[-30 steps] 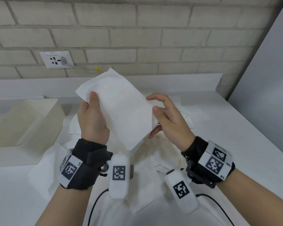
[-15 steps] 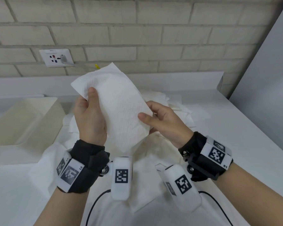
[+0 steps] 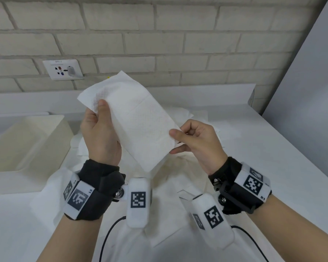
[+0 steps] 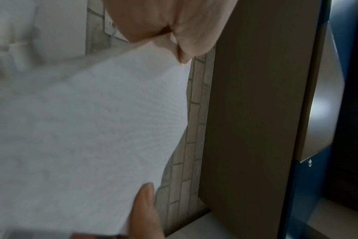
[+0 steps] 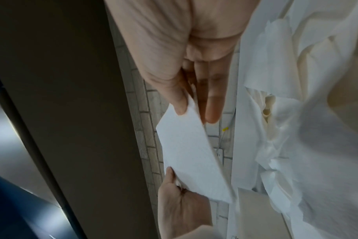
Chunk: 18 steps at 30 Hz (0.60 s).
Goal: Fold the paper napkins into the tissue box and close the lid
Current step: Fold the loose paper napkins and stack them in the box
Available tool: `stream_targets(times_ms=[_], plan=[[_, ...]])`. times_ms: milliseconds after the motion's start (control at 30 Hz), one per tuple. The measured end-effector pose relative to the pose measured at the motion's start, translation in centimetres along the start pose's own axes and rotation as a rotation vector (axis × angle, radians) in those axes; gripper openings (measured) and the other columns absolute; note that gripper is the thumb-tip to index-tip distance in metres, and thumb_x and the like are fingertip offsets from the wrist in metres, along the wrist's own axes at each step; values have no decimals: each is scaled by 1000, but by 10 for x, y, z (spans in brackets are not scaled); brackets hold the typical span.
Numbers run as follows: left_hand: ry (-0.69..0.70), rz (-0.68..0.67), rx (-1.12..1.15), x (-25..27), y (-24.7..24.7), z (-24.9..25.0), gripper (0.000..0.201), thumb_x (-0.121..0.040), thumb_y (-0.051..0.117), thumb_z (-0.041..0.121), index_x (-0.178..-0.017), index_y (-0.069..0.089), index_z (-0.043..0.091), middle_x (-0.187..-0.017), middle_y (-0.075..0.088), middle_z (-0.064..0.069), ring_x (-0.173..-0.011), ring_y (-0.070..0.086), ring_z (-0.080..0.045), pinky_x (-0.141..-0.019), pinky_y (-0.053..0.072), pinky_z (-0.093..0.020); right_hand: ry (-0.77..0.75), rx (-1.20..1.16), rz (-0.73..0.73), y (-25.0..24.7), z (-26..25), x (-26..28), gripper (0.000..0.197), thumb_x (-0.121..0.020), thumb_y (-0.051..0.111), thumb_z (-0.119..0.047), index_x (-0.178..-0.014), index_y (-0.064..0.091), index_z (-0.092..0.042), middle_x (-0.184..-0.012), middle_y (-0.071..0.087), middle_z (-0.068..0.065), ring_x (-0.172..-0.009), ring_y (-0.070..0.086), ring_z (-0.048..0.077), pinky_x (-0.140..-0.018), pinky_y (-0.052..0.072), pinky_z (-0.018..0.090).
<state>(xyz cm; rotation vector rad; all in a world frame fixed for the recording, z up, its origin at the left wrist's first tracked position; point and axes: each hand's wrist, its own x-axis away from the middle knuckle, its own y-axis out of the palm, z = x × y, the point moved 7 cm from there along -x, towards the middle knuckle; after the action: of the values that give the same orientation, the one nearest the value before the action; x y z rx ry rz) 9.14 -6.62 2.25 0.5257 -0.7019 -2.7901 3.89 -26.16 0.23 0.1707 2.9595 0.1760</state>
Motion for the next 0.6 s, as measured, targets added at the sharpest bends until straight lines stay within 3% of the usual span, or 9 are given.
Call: stream_targets(times_ms=[67, 167, 267, 333, 433, 533, 600], plan=[[-2, -2, -1, 1, 3, -1, 19, -102, 40, 14, -105, 58, 11, -96, 68, 5, -88, 66, -7, -79, 54, -24, -8, 16, 33, -5, 0, 1, 15, -80, 65, 3, -72, 53, 1, -65, 44, 10, -48, 52, 10, -50, 56, 27], [-2, -9, -28, 1, 7, -6, 19, -101, 41, 11, -115, 54, 10, -108, 65, -1, -97, 64, -12, -84, 53, -29, -17, 21, 60, -12, 0, 4, 25, -79, 65, 6, -71, 45, -7, -61, 41, 8, -52, 49, 15, -48, 55, 29], [67, -87, -65, 2, 15, -4, 41, -97, 42, 2, -133, 37, 19, -129, 56, -6, -115, 57, -20, -102, 45, -42, 27, 113, -34, -16, 2, 8, 27, -81, 64, 6, -87, 48, -15, -62, 44, 7, -61, 49, 19, -54, 54, 28], [94, -190, -90, 8, 27, -5, 60, -94, 43, 0, -138, 20, 34, -139, 50, -8, -122, 54, -22, -107, 40, -47, 111, 148, -140, -13, 6, 10, 31, -83, 62, 2, -102, 50, -19, -72, 54, 11, -69, 56, 20, -64, 52, 24], [37, -362, -144, 23, 52, -17, 69, -94, 45, 3, -138, 10, 43, -134, 54, -14, -117, 58, -25, -103, 43, -49, 143, 145, -167, -8, 4, 10, 23, -89, 58, -13, -111, 53, -19, -103, 66, -3, -95, 64, 11, -86, 52, 25], [-122, -414, -180, 28, 63, -38, 63, -97, 47, 5, -144, 14, 30, -117, 64, -1, -102, 65, -12, -92, 52, -34, 69, 216, -18, -14, 0, 10, 21, -94, 52, -15, -114, 49, -19, -106, 62, -9, -97, 61, 8, -87, 50, 24], [-271, -499, -155, 31, 66, -52, 56, -90, 61, 10, -139, 33, 13, -112, 67, 2, -99, 66, -11, -84, 53, -31, 41, 265, 55, -22, 0, 13, 21, -95, 50, -14, -113, 41, -19, -102, 58, -10, -93, 59, 6, -84, 50, 23]])
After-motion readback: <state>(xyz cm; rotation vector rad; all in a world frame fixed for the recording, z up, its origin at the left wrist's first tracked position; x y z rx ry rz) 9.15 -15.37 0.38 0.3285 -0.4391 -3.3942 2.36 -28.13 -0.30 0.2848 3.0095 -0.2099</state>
